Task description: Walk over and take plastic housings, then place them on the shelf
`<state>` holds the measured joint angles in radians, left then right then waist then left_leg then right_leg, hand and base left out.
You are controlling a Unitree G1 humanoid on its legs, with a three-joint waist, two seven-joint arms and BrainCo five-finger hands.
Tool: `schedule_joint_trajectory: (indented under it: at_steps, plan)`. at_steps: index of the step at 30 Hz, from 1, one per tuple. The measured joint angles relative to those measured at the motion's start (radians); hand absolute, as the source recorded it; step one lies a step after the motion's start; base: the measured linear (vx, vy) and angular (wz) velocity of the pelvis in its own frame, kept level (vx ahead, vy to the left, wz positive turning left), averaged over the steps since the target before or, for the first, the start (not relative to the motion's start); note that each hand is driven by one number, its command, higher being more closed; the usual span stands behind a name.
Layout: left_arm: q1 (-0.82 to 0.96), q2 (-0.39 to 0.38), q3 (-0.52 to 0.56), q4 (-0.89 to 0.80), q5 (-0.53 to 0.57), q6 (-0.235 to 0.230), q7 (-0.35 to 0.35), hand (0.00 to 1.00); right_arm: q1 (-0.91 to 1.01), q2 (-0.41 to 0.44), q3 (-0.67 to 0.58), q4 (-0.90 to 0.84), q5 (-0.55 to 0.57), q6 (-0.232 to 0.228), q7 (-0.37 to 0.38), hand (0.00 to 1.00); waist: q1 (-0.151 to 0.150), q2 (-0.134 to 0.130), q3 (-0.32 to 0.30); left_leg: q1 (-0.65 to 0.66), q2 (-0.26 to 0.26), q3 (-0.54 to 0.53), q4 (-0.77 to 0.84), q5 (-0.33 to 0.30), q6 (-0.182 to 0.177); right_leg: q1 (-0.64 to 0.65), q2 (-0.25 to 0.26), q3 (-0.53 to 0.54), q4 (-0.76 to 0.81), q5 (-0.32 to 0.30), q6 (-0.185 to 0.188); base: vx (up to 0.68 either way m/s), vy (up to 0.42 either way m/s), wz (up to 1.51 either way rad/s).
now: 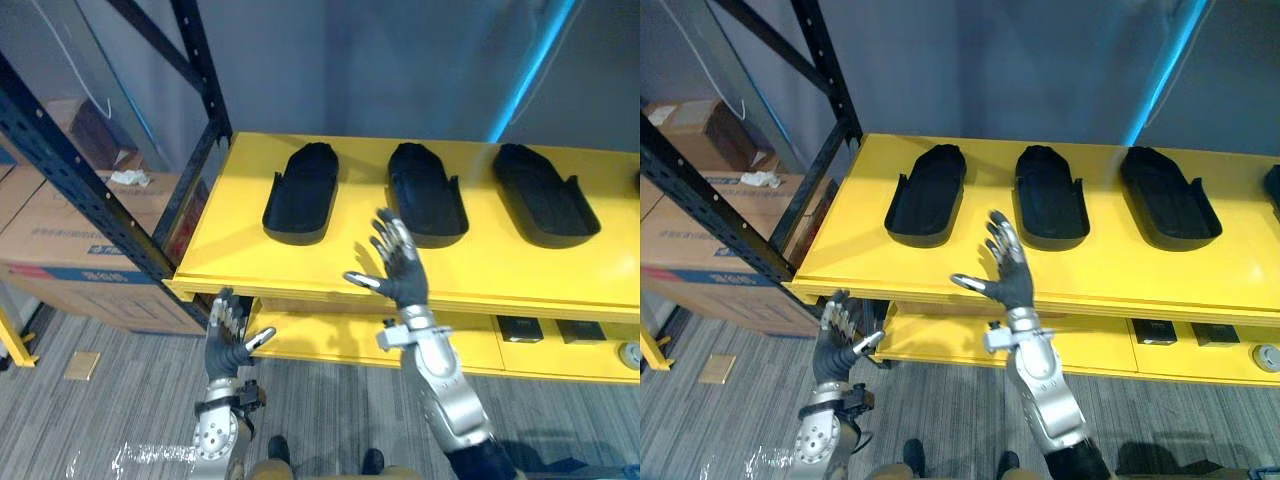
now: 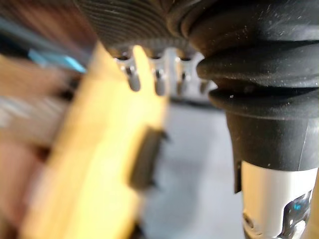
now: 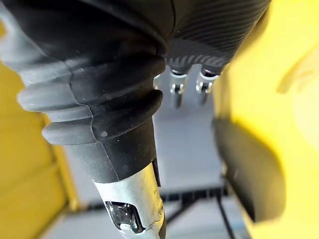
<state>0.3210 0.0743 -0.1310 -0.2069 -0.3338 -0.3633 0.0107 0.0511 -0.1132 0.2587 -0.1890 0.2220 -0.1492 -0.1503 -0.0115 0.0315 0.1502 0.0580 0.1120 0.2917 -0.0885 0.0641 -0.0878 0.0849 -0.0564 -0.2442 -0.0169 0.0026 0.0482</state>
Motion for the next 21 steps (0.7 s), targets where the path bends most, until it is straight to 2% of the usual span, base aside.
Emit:
schedule_joint_trajectory:
  at_steps: [2,5,8,11,13,17,21]
  plan:
    - [0.012,0.004,0.009,-0.091,-0.081,0.010,-0.097,0.00,0.018,-0.013,-0.021,0.005,-0.001,-0.001,0.015,0.00,-0.002,0.011,-0.007,0.011,0.003,0.022,0.000,-0.004,0.000,0.001,0.002,0.013,-0.003,0.003,0.000,-0.02,0.007,-0.23]
    - [0.011,0.007,0.031,-0.184,-0.187,0.017,-0.180,0.00,0.019,-0.014,-0.050,0.009,0.000,-0.023,0.037,0.00,-0.003,0.019,-0.015,0.011,0.001,0.027,0.000,-0.004,0.000,0.001,0.002,0.021,-0.013,0.008,-0.001,-0.02,0.009,-0.10]
    - [0.009,0.008,0.068,-0.242,-0.215,0.021,-0.172,0.00,0.020,-0.012,-0.082,0.013,0.001,-0.046,0.046,0.00,-0.004,0.019,-0.022,0.011,0.001,0.026,0.000,-0.004,0.001,0.001,0.002,0.021,-0.013,0.010,-0.001,0.00,0.000,0.00]
    - [0.006,0.005,0.113,-0.253,-0.154,0.060,-0.045,0.00,0.023,0.002,-0.105,0.026,0.002,-0.061,0.045,0.00,-0.004,0.013,-0.032,0.012,0.000,0.025,0.000,-0.004,0.001,0.002,0.001,0.021,-0.013,0.010,-0.001,0.00,0.000,0.00]
    - [0.000,0.004,0.158,-0.251,-0.075,0.111,0.057,0.00,0.041,0.019,-0.114,0.027,0.003,-0.073,0.042,0.00,-0.005,0.009,-0.034,0.011,0.000,0.025,0.000,-0.004,0.001,0.002,0.001,0.021,-0.013,0.010,-0.001,0.00,0.000,0.00]
    - [-0.010,-0.004,0.200,-0.241,-0.007,0.132,0.140,0.00,0.081,0.043,-0.124,0.026,0.020,-0.074,0.040,0.00,-0.007,0.003,-0.038,0.012,-0.001,0.027,0.000,-0.004,0.001,0.001,0.001,0.025,-0.013,0.016,0.000,0.04,0.004,-0.01]
    - [-0.090,-0.004,0.248,-0.156,0.057,0.134,0.237,0.00,0.094,0.049,-0.124,0.014,0.016,-0.103,0.043,0.00,-0.009,0.002,-0.038,0.010,0.001,0.049,0.000,-0.004,0.001,-0.015,0.004,0.052,-0.013,0.022,-0.001,0.02,0.005,-0.15]
